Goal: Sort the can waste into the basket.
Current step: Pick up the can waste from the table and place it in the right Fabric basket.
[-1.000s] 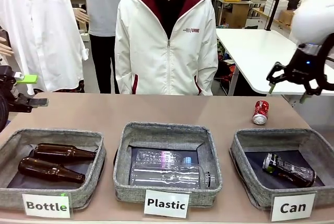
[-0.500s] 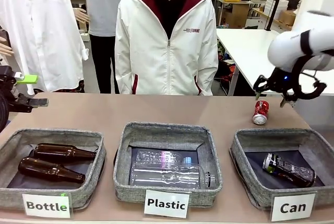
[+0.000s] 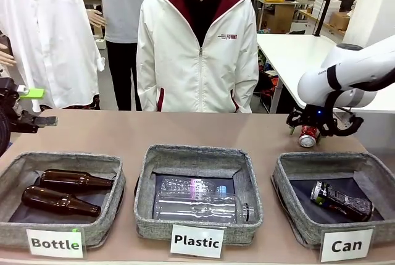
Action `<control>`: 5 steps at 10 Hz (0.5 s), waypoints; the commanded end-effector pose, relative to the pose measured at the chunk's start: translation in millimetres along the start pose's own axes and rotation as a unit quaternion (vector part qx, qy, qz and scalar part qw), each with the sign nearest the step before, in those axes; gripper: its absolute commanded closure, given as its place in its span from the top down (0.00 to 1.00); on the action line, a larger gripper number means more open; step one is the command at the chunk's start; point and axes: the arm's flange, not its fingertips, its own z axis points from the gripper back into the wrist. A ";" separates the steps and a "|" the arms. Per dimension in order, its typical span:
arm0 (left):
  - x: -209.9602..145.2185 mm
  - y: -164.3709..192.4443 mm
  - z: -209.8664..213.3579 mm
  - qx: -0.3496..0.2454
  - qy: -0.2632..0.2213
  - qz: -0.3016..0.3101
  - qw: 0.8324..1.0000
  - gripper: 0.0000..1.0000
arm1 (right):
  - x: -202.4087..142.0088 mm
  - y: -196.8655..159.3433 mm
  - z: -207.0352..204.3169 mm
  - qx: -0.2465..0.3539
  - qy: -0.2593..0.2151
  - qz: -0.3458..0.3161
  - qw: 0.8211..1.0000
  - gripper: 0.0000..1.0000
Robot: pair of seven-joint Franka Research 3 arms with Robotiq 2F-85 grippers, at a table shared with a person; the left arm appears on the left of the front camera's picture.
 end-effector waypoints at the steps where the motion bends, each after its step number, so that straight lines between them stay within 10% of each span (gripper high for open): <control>1: -1.0 -2.4 1.2 -0.003 0.002 -0.009 1.000 1.00 | 8.6 3.7 4.5 0.000 -0.008 -0.023 1.000 1.00; 5: -1.0 -2.4 1.2 -0.003 0.002 -0.009 1.000 1.00 | 8.4 5.1 11.6 -0.001 -0.011 -0.036 0.999 1.00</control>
